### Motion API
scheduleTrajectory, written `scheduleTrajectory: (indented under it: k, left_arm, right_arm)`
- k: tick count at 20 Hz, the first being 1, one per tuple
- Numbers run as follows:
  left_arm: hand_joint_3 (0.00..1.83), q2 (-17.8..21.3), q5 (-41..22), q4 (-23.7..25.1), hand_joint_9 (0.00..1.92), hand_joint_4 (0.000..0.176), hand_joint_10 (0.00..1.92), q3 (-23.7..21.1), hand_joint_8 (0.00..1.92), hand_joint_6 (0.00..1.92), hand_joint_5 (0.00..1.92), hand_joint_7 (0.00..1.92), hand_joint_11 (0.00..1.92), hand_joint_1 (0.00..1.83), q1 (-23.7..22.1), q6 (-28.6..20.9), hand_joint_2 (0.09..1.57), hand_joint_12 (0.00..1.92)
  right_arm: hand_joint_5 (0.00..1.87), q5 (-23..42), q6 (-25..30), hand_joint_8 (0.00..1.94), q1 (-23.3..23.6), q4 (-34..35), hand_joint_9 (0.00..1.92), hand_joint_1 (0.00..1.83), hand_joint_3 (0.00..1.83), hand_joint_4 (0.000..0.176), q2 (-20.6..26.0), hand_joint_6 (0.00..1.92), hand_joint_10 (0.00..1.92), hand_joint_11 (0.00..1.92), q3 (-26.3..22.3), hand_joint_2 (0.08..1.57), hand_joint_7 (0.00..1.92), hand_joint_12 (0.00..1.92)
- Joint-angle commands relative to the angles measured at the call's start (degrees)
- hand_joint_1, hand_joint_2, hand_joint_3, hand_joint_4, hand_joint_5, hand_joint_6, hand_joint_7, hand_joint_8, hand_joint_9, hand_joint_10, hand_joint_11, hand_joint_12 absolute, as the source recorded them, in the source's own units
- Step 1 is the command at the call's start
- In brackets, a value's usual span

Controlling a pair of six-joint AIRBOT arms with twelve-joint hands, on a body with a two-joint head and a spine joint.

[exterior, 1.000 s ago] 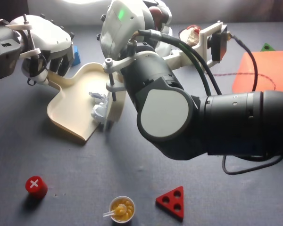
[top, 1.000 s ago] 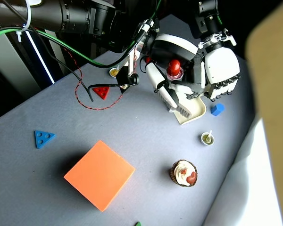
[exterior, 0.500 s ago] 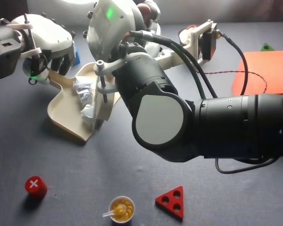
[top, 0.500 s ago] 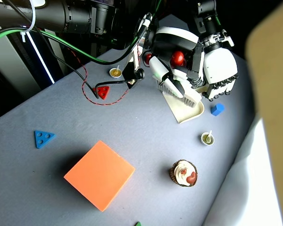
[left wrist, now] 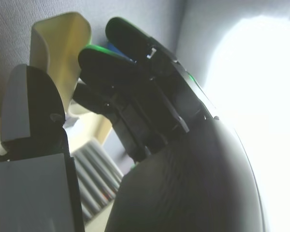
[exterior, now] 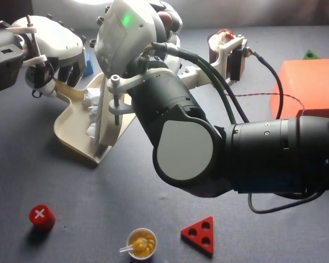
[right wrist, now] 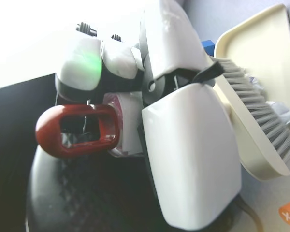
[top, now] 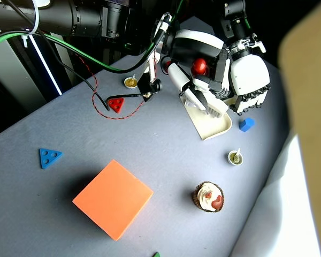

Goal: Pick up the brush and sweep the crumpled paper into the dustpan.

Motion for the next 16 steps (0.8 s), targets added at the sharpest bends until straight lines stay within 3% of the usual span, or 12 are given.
scheduleTrajectory:
  k: [1,10,11,16]
  left_arm:
    - [0.00,0.6,-5.4,0.1,0.99,0.000,1.10,0.5,0.67,0.90,0.99,1.12,0.82,1.39,0.0,0.7,1.07,0.89]
    - [0.00,0.7,-5.3,0.1,0.98,0.000,1.12,0.4,0.63,0.92,0.99,1.13,0.79,1.39,0.0,0.7,1.07,0.94]
    - [0.00,0.7,-5.3,0.1,1.00,0.000,1.10,0.3,0.59,0.91,1.01,1.14,0.80,1.39,0.0,0.7,1.07,0.92]
    - [0.00,0.7,-5.2,0.0,1.01,0.000,1.08,0.5,0.51,0.91,1.02,1.18,0.82,1.39,0.0,0.6,1.06,0.86]
  right_arm:
    - [0.97,-4.5,0.2,1.94,0.3,-7.4,1.27,1.57,0.00,0.176,0.3,1.92,1.92,1.41,-0.2,1.20,1.12,1.92]
    - [0.97,-5.8,1.9,1.94,0.5,-11.3,1.29,1.57,0.00,0.176,1.0,1.92,1.92,1.44,-0.1,1.21,1.14,1.92]
    - [0.98,-5.7,1.4,1.94,0.9,-11.8,1.30,1.57,0.00,0.176,1.6,1.92,1.92,1.36,-0.4,1.21,1.16,1.92]
    - [0.98,-3.2,-6.0,1.94,1.1,-5.6,1.29,1.56,0.00,0.176,4.7,1.92,1.92,1.44,-3.1,1.22,1.15,1.92]
